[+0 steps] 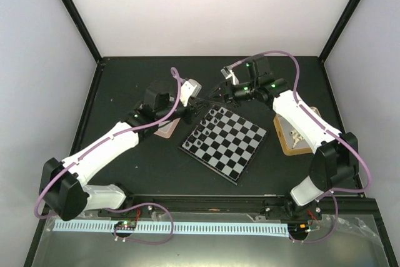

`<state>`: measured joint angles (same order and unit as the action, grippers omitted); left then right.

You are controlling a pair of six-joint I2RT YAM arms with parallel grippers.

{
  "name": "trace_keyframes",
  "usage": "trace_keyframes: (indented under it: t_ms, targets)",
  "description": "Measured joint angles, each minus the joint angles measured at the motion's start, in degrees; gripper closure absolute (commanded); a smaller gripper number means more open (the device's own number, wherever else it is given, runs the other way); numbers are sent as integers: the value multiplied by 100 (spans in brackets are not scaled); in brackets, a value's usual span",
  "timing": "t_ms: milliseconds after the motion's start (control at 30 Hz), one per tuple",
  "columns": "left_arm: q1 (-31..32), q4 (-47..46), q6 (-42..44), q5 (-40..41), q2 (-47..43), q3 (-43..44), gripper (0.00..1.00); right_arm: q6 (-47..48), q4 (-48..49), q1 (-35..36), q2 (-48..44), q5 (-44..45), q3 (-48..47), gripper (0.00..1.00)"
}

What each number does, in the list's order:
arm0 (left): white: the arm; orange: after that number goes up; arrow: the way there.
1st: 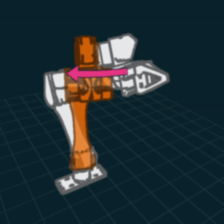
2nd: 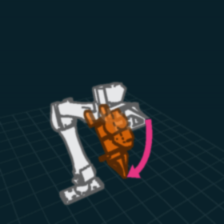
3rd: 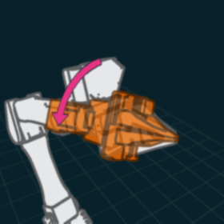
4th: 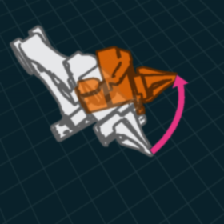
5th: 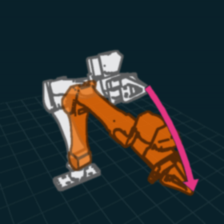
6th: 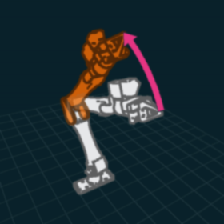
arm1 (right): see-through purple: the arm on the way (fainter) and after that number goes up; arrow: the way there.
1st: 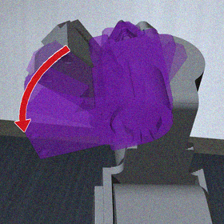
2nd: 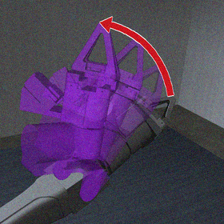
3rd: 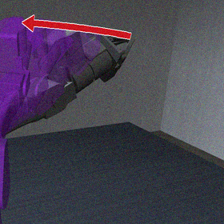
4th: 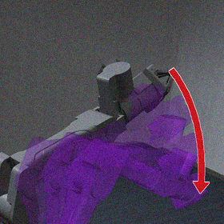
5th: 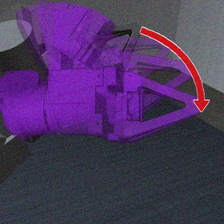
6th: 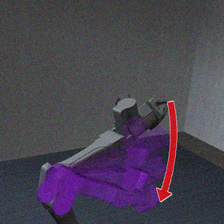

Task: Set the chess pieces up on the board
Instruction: Place the chess piece on the chessboard.

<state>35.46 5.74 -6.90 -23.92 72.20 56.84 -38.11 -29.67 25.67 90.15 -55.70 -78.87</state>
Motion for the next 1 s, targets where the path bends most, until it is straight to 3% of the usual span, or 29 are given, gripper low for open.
trace_keyframes:
  t_ms: [100, 433, 467, 567, 733, 833, 1000]
  targets:
    - [20, -35, 57, -11, -33, -15, 98, -76, 52, 0, 0, 0, 9, 54]
    - [52, -105, 94, 33, -63, -94, 98, -363, 321, 7, 0, -181, 164, 85]
    - [59, -105, 90, 48, -63, -105, 95, -433, 385, 7, -9, -210, 195, 86]
    - [61, -103, 46, 68, -63, -109, 72, -651, 629, 0, -52, -264, 337, 89]
    - [61, -157, -391, 140, -87, -109, 50, -1609, 1569, -2, -282, -293, 809, 90]
    - [61, -247, -780, 140, -219, -116, 44, -2369, 2424, -11, -463, -295, 1040, 90]
    - [48, -743, -1375, 140, -680, -280, 44, -3530, 3814, -66, -748, -299, 1255, 90]
